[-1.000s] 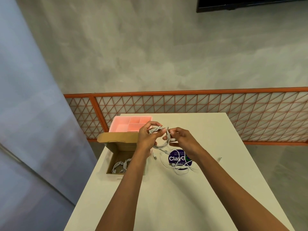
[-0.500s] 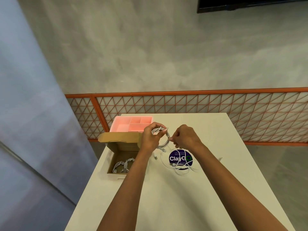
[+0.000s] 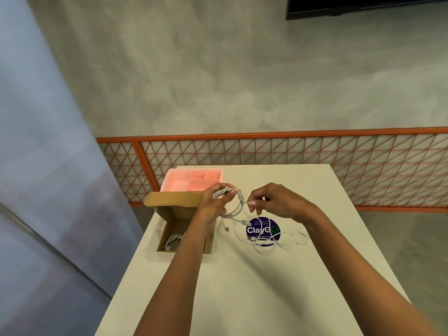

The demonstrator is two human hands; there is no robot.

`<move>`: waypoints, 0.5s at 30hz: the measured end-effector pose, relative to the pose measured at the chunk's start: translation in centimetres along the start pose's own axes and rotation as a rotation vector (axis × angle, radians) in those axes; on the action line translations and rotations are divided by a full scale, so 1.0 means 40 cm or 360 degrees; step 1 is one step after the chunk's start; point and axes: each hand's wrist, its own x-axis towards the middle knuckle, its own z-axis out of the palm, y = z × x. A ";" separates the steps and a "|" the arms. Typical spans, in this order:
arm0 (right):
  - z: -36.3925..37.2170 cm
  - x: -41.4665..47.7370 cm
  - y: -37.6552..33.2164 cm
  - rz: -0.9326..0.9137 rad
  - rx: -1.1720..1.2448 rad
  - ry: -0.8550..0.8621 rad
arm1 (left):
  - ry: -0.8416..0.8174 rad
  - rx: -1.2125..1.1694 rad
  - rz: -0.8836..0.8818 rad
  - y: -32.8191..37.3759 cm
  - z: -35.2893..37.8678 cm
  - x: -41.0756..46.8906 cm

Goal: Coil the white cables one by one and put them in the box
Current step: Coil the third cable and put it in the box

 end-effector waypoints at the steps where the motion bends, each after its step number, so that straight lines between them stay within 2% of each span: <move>1: -0.003 -0.004 0.007 -0.0012 0.0017 -0.0001 | -0.0012 -0.0009 -0.0009 0.003 0.002 -0.004; 8: -0.009 0.005 0.048 0.0076 0.0037 0.0305 | 0.0041 0.0021 0.0002 0.023 0.030 -0.013; 15: 0.000 0.011 0.086 0.0015 0.0431 0.0428 | -0.0097 -0.0255 -0.0184 0.046 0.031 -0.013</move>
